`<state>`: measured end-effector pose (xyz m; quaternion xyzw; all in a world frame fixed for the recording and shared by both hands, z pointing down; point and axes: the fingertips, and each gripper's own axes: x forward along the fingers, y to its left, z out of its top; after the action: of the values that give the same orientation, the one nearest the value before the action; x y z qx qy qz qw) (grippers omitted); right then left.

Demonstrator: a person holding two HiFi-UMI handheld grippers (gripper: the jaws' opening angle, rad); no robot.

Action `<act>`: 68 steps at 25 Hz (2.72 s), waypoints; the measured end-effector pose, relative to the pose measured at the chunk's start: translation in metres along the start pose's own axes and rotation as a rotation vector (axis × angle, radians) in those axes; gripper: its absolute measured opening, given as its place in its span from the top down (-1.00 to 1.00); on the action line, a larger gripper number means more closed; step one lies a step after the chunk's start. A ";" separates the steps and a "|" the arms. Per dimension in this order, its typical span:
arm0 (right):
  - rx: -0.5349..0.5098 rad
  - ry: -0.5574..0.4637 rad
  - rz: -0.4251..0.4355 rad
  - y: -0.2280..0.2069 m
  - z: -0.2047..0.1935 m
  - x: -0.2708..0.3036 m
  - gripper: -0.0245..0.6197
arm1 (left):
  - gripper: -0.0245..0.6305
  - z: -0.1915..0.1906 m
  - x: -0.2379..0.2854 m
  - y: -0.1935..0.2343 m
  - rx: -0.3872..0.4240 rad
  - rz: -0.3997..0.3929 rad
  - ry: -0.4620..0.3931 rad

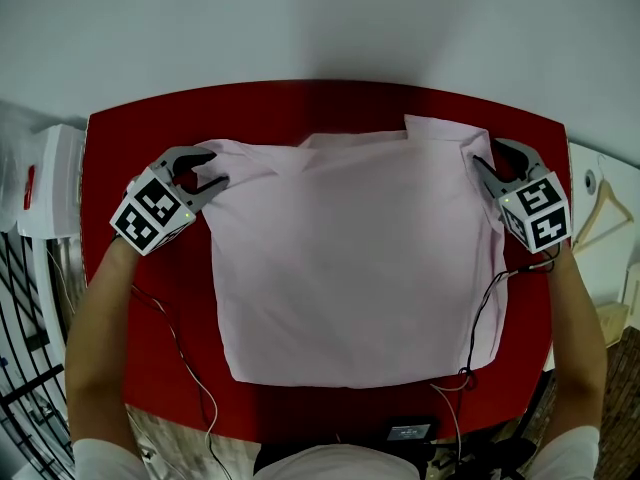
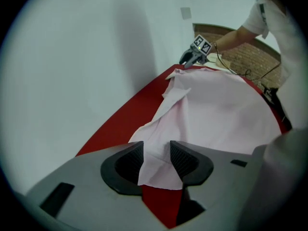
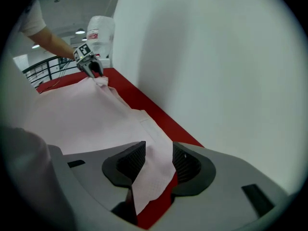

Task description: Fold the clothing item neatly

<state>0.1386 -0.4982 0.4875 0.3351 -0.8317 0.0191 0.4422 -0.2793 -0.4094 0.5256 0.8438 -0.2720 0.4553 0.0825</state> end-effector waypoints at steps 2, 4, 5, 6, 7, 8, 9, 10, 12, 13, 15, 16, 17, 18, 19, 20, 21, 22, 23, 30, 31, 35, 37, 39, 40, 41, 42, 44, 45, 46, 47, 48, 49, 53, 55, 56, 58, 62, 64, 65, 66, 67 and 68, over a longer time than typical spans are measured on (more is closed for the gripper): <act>-0.073 -0.001 0.038 0.013 0.011 0.010 0.43 | 0.40 -0.004 0.006 0.001 -0.011 -0.022 0.028; -0.129 0.016 0.090 0.028 0.016 0.026 0.43 | 0.40 -0.007 0.011 0.001 -0.012 -0.038 0.054; -0.145 0.030 0.115 0.035 0.017 0.035 0.43 | 0.40 -0.008 0.013 0.000 -0.010 -0.045 0.063; -0.152 0.045 0.135 0.039 0.017 0.043 0.43 | 0.40 -0.008 0.015 0.000 -0.010 -0.052 0.070; -0.150 0.059 0.151 0.041 0.017 0.050 0.43 | 0.40 -0.008 0.016 -0.001 -0.014 -0.059 0.074; -0.138 0.069 0.171 0.042 0.015 0.056 0.43 | 0.41 -0.008 0.018 -0.001 -0.019 -0.066 0.077; -0.112 0.079 0.196 0.042 0.014 0.060 0.44 | 0.42 -0.008 0.019 -0.001 -0.023 -0.072 0.081; -0.079 0.090 0.225 0.043 0.013 0.062 0.47 | 0.49 -0.008 0.019 -0.002 -0.025 -0.077 0.085; -0.024 0.114 0.270 0.043 0.011 0.061 0.71 | 0.78 -0.009 0.019 -0.003 -0.037 -0.084 0.089; -0.011 0.118 0.279 0.043 0.011 0.060 0.80 | 0.80 -0.008 0.018 -0.003 -0.059 -0.088 0.083; 0.003 0.103 0.280 0.041 0.014 0.056 0.82 | 0.83 -0.006 0.015 -0.001 -0.134 -0.095 0.049; 0.010 0.090 0.278 0.040 0.016 0.053 0.83 | 0.83 -0.004 0.012 0.001 -0.171 -0.095 0.027; 0.016 0.076 0.276 0.039 0.018 0.051 0.83 | 0.83 -0.003 0.009 0.003 -0.203 -0.092 0.004; 0.021 0.063 0.275 0.037 0.019 0.048 0.83 | 0.83 -0.002 0.005 0.005 -0.234 -0.086 -0.019; 0.028 0.051 0.274 0.035 0.021 0.045 0.83 | 0.83 -0.001 0.001 0.008 -0.263 -0.078 -0.045; 0.038 0.040 0.274 0.033 0.022 0.042 0.84 | 0.83 0.000 -0.003 0.011 -0.292 -0.069 -0.072; 0.049 0.030 0.275 0.032 0.023 0.039 0.84 | 0.83 0.002 -0.007 0.014 -0.317 -0.058 -0.101; 0.059 0.020 0.275 0.031 0.024 0.036 0.84 | 0.83 0.004 -0.011 0.017 -0.336 -0.046 -0.128; 0.068 0.009 0.275 0.030 0.025 0.033 0.84 | 0.83 0.006 -0.015 0.019 -0.348 -0.034 -0.154; 0.141 -0.046 0.179 0.016 0.026 0.035 0.84 | 0.83 0.009 -0.014 0.036 -0.345 0.128 -0.169; 0.151 -0.039 0.151 0.015 0.024 0.041 0.83 | 0.83 0.006 -0.009 0.038 -0.347 0.152 -0.144; 0.123 -0.001 0.081 0.016 0.015 0.057 0.76 | 0.75 -0.007 0.008 0.039 -0.366 0.197 -0.040; 0.112 -0.018 0.047 0.010 0.017 0.051 0.51 | 0.68 -0.008 0.006 0.040 -0.371 0.213 -0.035; 0.096 -0.043 0.011 0.000 0.018 0.037 0.48 | 0.64 -0.006 0.000 0.041 -0.355 0.230 -0.044; 0.089 -0.053 -0.004 -0.004 0.017 0.029 0.47 | 0.63 -0.005 -0.004 0.041 -0.345 0.238 -0.048; 0.087 -0.061 -0.016 -0.008 0.015 0.021 0.47 | 0.63 -0.003 -0.008 0.040 -0.336 0.245 -0.053; 0.090 -0.065 -0.025 -0.010 0.012 0.013 0.47 | 0.63 -0.002 -0.011 0.039 -0.329 0.254 -0.057; 0.095 -0.063 -0.035 -0.010 0.003 0.000 0.47 | 0.63 0.000 -0.018 0.036 -0.325 0.272 -0.068; 0.093 -0.056 -0.034 -0.007 -0.003 -0.004 0.47 | 0.63 0.000 -0.022 0.034 -0.327 0.279 -0.075; 0.087 -0.044 -0.030 -0.001 -0.008 -0.007 0.47 | 0.63 0.001 -0.026 0.030 -0.329 0.284 -0.082; 0.079 -0.028 -0.025 0.007 -0.015 -0.007 0.47 | 0.63 0.001 -0.031 0.026 -0.332 0.289 -0.089; 0.070 -0.008 -0.021 0.015 -0.022 -0.006 0.48 | 0.63 0.001 -0.035 0.021 -0.337 0.293 -0.098; 0.063 0.018 -0.017 0.024 -0.029 -0.003 0.48 | 0.63 0.001 -0.040 0.015 -0.345 0.297 -0.108; 0.099 0.133 -0.059 0.033 -0.053 0.009 0.62 | 0.64 -0.003 -0.056 -0.013 -0.400 0.306 -0.139; 0.151 0.139 -0.094 0.022 -0.056 0.004 0.81 | 0.63 -0.009 -0.059 -0.029 -0.426 0.296 -0.136; 0.177 0.131 -0.109 0.016 -0.056 0.001 0.82 | 0.63 -0.012 -0.060 -0.036 -0.438 0.289 -0.134; 0.229 0.116 -0.143 0.004 -0.058 -0.007 0.83 | 0.64 -0.020 -0.063 -0.049 -0.460 0.280 -0.128; 0.366 0.116 -0.222 -0.024 -0.076 -0.018 0.83 | 0.63 -0.036 -0.065 -0.070 -0.497 0.274 -0.102; 0.474 0.127 -0.258 -0.037 -0.093 -0.019 0.83 | 0.63 -0.045 -0.067 -0.080 -0.519 0.273 -0.089; 0.524 0.130 -0.278 -0.043 -0.100 -0.020 0.83 | 0.64 -0.049 -0.068 -0.084 -0.529 0.271 -0.082; 0.565 0.129 -0.299 -0.050 -0.106 -0.020 0.83 | 0.64 -0.054 -0.069 -0.089 -0.537 0.269 -0.074; 0.599 0.130 -0.318 -0.055 -0.110 -0.021 0.83 | 0.63 -0.058 -0.069 -0.094 -0.545 0.265 -0.066; 0.628 0.137 -0.328 -0.057 -0.116 -0.021 0.83 | 0.63 -0.062 -0.069 -0.098 -0.552 0.261 -0.060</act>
<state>0.2632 -0.4933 0.5267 0.5817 -0.6888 0.2248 0.3697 -0.3018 -0.2766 0.5149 0.7605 -0.4936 0.3460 0.2414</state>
